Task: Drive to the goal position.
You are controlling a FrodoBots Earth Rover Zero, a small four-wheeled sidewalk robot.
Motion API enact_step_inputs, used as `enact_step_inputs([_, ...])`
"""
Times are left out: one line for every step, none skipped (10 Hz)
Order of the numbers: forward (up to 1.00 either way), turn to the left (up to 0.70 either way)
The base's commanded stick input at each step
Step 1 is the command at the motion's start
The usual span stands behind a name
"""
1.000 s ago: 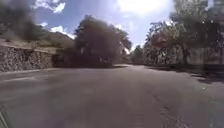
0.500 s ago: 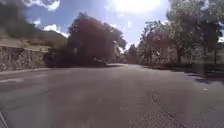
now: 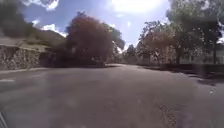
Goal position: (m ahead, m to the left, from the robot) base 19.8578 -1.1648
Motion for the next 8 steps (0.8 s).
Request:
enact_step_inputs([0.50,0.00])
enact_step_inputs([0.50,0.00])
enact_step_inputs([0.50,0.00])
enact_step_inputs([0.50,0.00])
enact_step_inputs([0.50,0.00])
enact_step_inputs([0.50,0.00])
enact_step_inputs([0.50,0.00])
enact_step_inputs([0.50,0.00])
